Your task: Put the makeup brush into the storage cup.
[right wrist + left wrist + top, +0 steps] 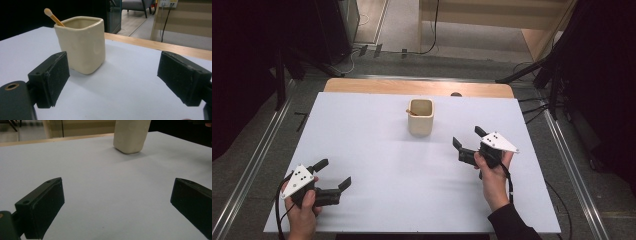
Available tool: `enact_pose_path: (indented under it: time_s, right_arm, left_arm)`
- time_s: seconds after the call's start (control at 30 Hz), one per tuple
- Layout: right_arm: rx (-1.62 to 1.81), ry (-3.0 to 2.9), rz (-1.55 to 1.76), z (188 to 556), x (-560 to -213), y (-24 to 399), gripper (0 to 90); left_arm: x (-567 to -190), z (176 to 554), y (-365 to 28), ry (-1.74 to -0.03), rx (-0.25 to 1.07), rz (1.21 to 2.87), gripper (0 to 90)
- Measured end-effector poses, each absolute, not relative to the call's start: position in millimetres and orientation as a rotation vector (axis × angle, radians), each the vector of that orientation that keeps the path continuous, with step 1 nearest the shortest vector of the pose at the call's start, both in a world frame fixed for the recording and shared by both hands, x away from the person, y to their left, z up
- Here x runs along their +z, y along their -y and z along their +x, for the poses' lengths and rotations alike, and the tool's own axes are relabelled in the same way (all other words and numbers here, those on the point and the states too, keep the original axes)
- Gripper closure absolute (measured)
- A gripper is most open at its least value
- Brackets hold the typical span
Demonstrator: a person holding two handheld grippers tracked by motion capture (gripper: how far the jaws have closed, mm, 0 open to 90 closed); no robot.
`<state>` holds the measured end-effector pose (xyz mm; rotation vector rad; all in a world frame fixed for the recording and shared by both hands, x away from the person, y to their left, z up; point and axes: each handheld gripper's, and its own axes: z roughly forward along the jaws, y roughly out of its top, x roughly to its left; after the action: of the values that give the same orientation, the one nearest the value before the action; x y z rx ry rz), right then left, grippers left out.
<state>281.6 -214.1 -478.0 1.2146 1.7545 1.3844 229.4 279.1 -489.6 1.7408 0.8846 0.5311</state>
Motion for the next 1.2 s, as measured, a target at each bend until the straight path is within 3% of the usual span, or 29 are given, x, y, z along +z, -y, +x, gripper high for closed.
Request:
enact_pose_path:
  time_s: [0.57, 0.9, 1.2]
  right_arm:
    - [1.353, -1.773, 1.207, 250, -490, 235, 7.9]
    - [1.334, -1.802, 1.205, 236, -495, 244, 0.0]
    - [1.322, -1.783, 1.230, 217, -496, 261, 0.0]
  left_arm:
    - [-490, 230, -278, -0.884, 0.531, 1.744, 0.0]
    - [-489, 229, -278, -0.878, 0.533, 1.747, 0.0]
    - [-489, 229, -275, -0.874, 0.534, 1.752, 0.0]
